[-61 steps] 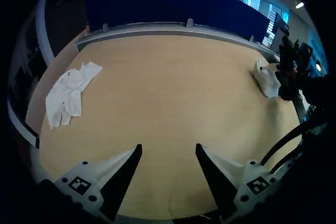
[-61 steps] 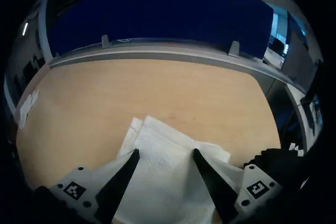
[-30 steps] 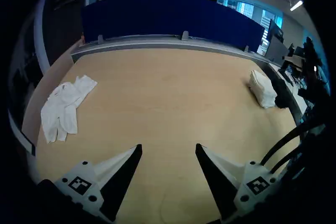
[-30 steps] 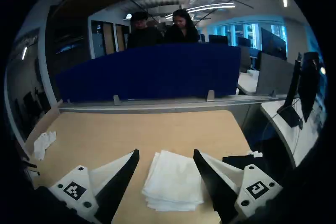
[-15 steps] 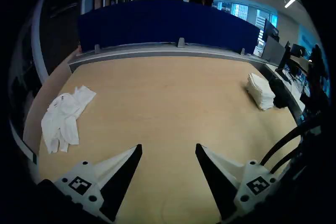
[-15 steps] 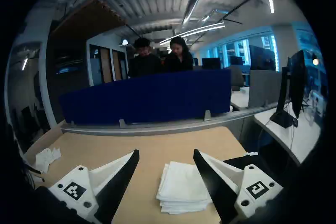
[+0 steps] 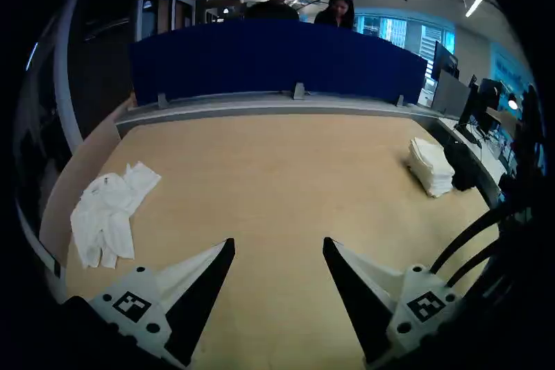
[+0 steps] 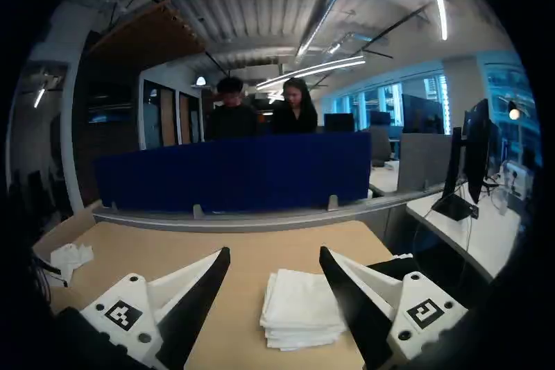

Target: Fold towel

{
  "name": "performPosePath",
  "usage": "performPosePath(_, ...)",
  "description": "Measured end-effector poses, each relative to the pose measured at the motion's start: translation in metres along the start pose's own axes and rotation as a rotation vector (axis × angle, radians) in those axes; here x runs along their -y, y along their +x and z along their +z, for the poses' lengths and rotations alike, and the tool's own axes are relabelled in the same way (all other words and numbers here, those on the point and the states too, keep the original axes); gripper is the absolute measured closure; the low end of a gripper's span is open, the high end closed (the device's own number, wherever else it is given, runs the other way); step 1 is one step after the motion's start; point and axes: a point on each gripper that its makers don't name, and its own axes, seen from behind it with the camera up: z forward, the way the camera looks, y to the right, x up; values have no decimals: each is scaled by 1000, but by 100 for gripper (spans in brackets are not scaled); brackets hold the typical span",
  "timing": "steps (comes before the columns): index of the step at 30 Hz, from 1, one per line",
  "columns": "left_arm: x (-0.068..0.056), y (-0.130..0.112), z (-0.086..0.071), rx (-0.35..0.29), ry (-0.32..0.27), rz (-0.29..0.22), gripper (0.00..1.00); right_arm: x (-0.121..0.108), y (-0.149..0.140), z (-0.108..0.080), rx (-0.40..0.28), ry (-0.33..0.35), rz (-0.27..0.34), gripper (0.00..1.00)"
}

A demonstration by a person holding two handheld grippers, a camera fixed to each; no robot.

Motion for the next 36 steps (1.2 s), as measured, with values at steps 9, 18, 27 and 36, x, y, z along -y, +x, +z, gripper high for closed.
performPosePath(9, 14, 67, -6, -209, 52, -28, 6, 17, 6, -4, -17, 5, 2, 0)
performPosePath(18, 22, 145, -40, -498, 92, -33, 6, 47, 11, -13, -38, 10, -3, 0)
performPosePath(27, 26, 155, -49, -548, 90, -29, 6, 87, 5, -19, -34, 49, -5, 0)
performPosePath(36, 31, 140, -47, -550, 90, 2, 6, 118, 8, -21, -32, 104, -16, 0)
